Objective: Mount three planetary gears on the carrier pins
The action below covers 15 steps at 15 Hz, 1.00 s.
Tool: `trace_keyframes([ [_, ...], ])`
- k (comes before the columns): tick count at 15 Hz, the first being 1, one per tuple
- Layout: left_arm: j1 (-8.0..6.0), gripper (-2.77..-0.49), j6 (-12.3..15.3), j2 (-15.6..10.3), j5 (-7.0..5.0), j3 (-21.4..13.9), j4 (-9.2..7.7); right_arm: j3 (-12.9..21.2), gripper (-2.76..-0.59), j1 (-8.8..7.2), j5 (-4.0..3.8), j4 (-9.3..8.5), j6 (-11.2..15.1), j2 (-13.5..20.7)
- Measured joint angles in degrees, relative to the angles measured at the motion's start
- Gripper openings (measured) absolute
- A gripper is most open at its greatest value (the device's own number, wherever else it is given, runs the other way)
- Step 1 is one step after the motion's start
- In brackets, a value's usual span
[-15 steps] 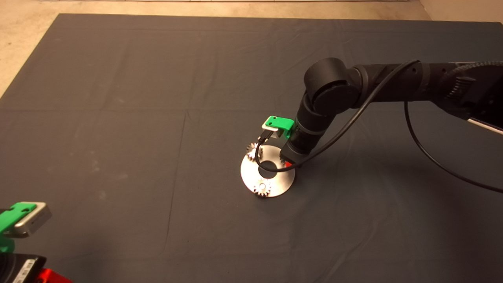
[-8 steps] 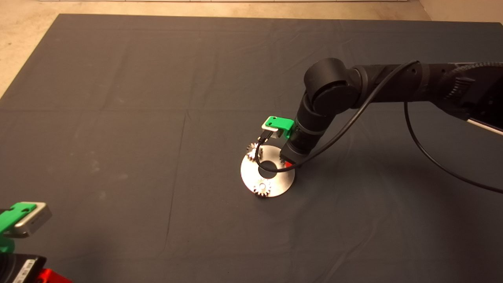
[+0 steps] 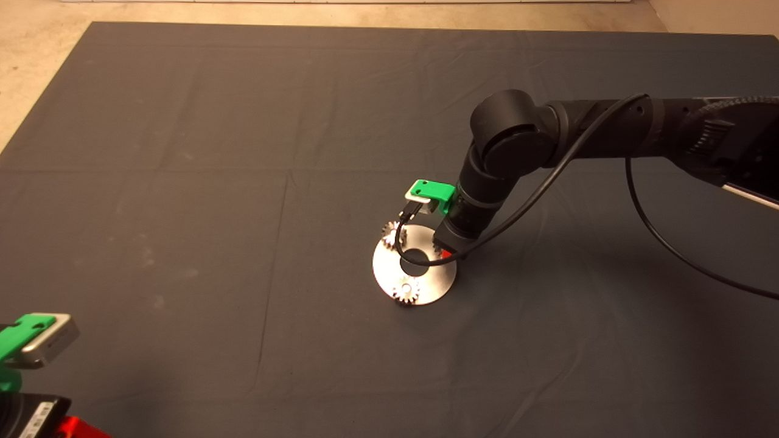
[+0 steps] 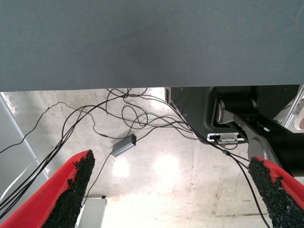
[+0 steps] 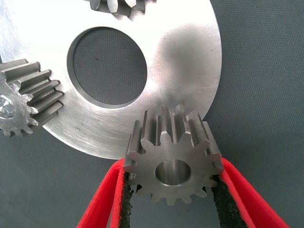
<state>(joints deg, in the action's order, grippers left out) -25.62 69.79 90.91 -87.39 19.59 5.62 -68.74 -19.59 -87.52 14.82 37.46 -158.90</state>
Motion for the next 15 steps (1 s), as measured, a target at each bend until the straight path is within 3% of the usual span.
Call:
trace_keyframes([
  [8,0.00,-0.93,0.0,-0.5,0.00,0.0,-0.02,0.5,-2.34,-0.04,-0.11,0.22,0.0,-0.2],
  [11,0.00,-0.93,0.0,-0.5,0.00,0.0,-0.04,0.5,-2.34,-0.06,-0.76,0.35,-0.2,-0.6],
  [15,0.00,-0.93,0.0,-0.6,0.00,0.0,-0.04,0.5,-2.34,-0.06,-0.72,0.45,-0.8,-0.7],
])
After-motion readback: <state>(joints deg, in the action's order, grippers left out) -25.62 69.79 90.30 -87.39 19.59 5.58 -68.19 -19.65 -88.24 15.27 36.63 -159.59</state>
